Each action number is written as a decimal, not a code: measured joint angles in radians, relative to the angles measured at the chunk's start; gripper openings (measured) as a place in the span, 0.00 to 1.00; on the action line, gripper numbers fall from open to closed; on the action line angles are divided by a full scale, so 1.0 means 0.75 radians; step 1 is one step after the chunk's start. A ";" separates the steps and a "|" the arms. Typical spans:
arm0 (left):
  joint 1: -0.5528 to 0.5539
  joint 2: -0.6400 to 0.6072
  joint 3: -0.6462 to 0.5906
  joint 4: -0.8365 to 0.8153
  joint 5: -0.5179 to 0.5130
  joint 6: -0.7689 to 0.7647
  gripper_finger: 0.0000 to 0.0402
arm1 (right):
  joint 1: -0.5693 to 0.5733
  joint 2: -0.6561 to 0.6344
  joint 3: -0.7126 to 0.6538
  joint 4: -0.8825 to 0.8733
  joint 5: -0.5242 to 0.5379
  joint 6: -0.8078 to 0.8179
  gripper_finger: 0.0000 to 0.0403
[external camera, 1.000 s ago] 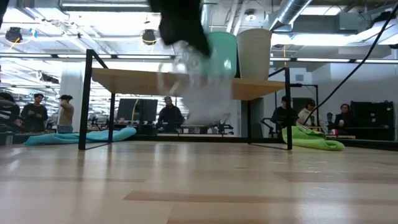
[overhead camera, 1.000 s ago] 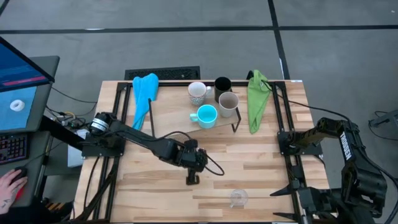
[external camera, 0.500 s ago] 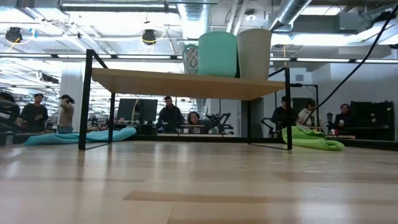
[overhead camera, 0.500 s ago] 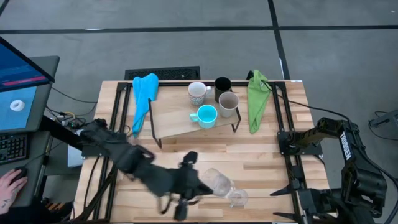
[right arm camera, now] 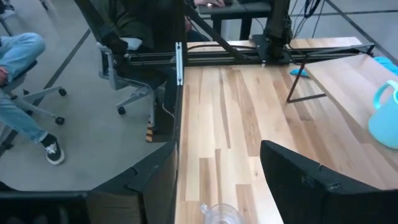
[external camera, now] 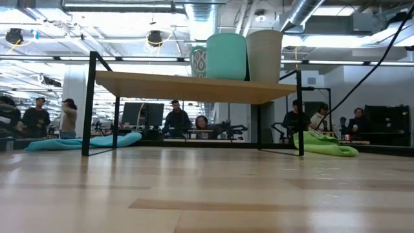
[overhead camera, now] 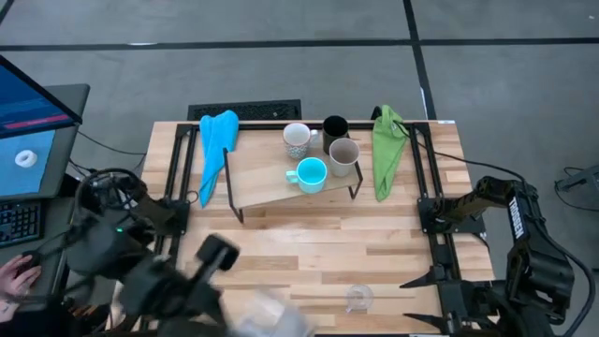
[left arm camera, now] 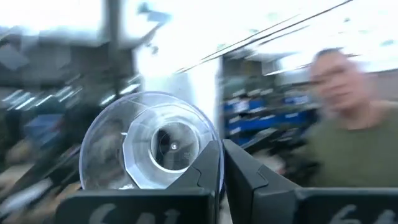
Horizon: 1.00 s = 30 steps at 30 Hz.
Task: Stack small to large cups/mugs on shelf
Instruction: Put the top transparent mug on the shelf
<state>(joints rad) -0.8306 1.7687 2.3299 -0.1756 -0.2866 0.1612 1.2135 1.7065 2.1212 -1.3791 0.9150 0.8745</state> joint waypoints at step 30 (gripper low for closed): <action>-0.214 0.003 -0.034 -0.510 -0.531 0.043 0.00 | -0.057 0.000 0.000 0.004 -0.027 -0.027 0.63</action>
<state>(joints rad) -0.9913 1.7707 2.3044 -0.5579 -0.6849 0.1932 1.1707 1.7062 2.1212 -1.3761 0.8944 0.8539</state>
